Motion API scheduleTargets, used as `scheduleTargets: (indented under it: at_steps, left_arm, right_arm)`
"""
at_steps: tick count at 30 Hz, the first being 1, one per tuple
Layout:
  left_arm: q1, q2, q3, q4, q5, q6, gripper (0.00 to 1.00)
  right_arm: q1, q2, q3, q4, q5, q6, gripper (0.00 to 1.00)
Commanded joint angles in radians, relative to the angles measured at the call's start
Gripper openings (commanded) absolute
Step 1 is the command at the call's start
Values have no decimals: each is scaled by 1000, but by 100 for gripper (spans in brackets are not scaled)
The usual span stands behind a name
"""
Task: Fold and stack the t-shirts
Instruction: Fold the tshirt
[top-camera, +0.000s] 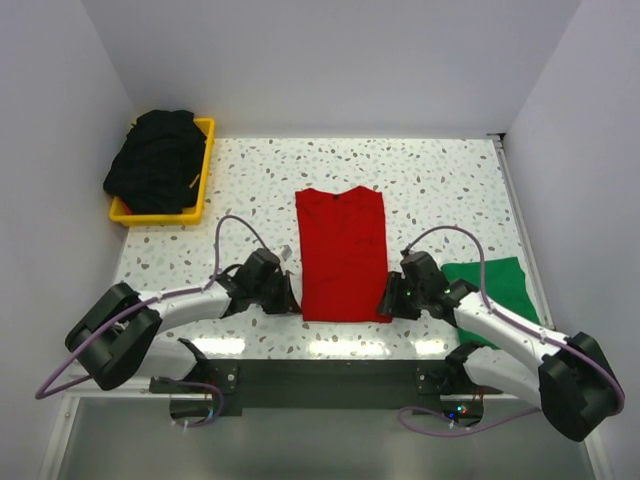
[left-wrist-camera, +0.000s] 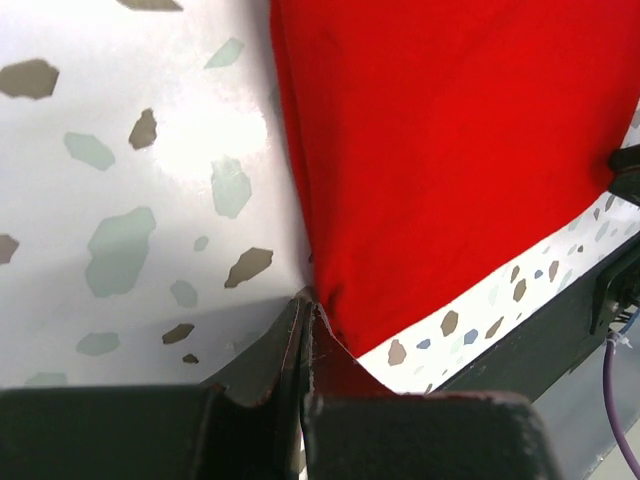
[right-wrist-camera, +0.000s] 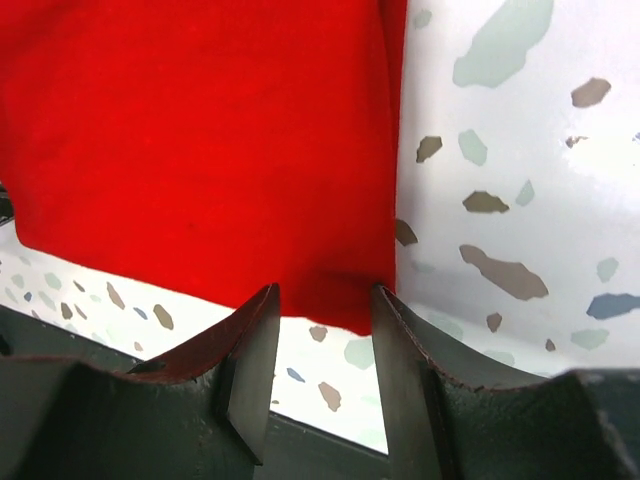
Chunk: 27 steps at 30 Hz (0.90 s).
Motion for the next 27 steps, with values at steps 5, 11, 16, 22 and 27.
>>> scheduleTargets:
  at_steps: [5, 11, 16, 22, 27]
  left_arm:
    - [-5, -103, 34, -130, -5, 27, 11]
    - [-5, -147, 5, -113, 50, 10, 22]
    - [-4, -150, -39, -12, 119, -19, 34]
    - [-5, -111, -84, 85, 144, -45, 40]
    - [-5, -74, -119, 156, 139, -61, 40]
  right_arm:
    - [6, -142, 69, -186, 47, 34, 47]
    - [6, -208, 29, -226, 62, 80, 47]
    - [6, -200, -29, -160, 25, 124, 46]
    - [6, -174, -75, -84, -4, 166, 46]
    - [4, -162, -111, -24, -16, 190, 45]
